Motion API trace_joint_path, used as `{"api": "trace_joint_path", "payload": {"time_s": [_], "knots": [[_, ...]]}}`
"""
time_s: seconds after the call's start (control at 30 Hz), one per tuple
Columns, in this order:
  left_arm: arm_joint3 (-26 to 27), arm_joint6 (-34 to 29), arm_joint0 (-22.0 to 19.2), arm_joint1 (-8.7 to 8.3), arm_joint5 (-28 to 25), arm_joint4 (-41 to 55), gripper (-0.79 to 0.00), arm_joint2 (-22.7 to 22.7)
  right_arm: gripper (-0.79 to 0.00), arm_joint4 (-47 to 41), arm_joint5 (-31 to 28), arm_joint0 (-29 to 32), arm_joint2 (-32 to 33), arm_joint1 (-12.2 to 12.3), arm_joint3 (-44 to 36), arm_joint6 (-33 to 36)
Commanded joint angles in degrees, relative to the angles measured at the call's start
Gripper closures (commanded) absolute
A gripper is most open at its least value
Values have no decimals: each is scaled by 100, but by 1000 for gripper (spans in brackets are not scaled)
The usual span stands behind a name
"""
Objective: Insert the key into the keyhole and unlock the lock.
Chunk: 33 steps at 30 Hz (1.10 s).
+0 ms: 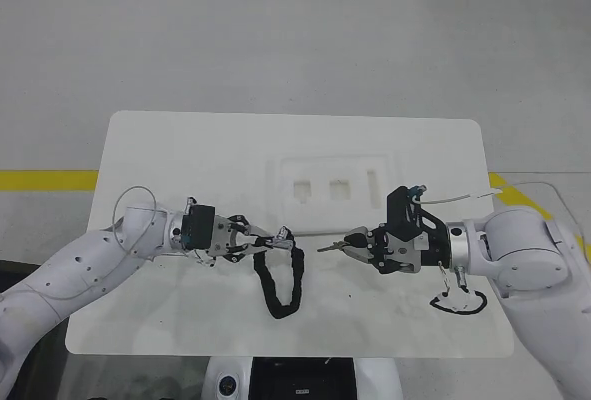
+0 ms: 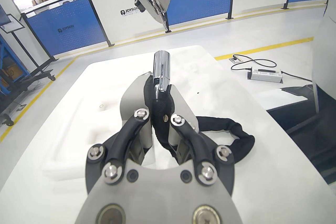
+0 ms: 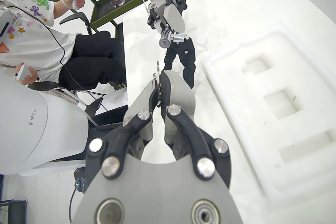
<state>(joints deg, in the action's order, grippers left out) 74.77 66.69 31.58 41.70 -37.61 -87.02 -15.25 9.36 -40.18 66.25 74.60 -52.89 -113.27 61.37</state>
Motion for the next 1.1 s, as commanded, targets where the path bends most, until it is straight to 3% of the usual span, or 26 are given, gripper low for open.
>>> {"api": "trace_joint_path", "payload": {"time_s": [0.0, 0.2, 0.33, 0.57, 1.07], "knots": [[23, 179, -37, -91, 179, -253, 0, 84, 0, -53, -7, 13, -27, -2, 89, -23], [-48, 828, -215, -323, 827, -403, 0, 515, 0, -53, -7, 13, -27, -2, 89, -23], [-88, 999, -202, -392, 997, -280, 0, 551, 0, -53, -7, 13, -27, -2, 89, -23], [-23, 943, -215, -311, 942, -154, 0, 551, 0, -53, -7, 13, -27, -2, 89, -23], [-23, 943, -215, -311, 942, -154, 0, 551, 0, 46, 139, 82, -80, 3, -90, -264]]}}
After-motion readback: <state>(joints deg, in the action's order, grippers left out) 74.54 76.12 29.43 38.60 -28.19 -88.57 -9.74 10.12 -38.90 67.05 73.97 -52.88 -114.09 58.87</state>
